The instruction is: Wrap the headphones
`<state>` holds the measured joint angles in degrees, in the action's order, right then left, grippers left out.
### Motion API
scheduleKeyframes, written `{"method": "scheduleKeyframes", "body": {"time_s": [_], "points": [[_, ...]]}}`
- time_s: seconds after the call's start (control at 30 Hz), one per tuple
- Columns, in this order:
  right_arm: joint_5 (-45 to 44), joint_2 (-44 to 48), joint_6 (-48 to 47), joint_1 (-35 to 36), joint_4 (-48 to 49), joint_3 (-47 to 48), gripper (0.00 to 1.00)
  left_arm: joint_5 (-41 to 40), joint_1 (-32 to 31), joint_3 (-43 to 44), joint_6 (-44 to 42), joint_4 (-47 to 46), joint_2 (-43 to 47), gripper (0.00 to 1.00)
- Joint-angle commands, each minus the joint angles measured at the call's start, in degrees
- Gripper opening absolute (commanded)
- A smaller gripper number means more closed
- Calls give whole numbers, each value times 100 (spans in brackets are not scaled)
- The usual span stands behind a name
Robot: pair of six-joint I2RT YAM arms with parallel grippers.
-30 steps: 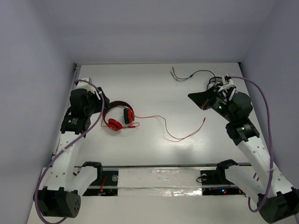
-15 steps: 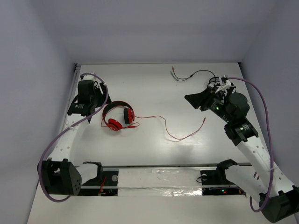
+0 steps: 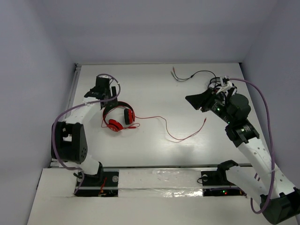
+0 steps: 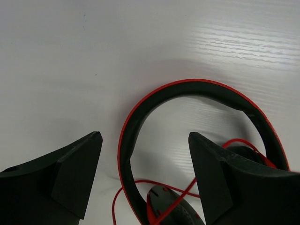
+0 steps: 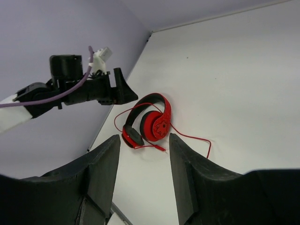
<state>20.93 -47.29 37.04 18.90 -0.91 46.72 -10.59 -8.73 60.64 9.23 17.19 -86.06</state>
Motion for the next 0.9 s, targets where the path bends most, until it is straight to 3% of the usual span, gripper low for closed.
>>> {"method": "scheduleKeyframes", "body": {"time_s": [0.0,0.27,0.53,0.67,0.77,0.87], "points": [[17,132,-118,44,249,-75,52,-233,12,413,-158,135,-322,73],[52,246,-127,97,170,-40,52,-294,12,668,-255,91,-1290,73],[8,369,-153,97,99,-14,51,-224,12,651,-229,56,-1720,67],[-1,422,-144,97,108,-40,51,-189,12,615,-194,65,-1835,50],[52,413,-153,97,108,-40,50,-215,12,572,-115,100,-1835,19],[78,422,-153,97,108,-40,50,-250,12,493,-1,135,-1791,10]]}}
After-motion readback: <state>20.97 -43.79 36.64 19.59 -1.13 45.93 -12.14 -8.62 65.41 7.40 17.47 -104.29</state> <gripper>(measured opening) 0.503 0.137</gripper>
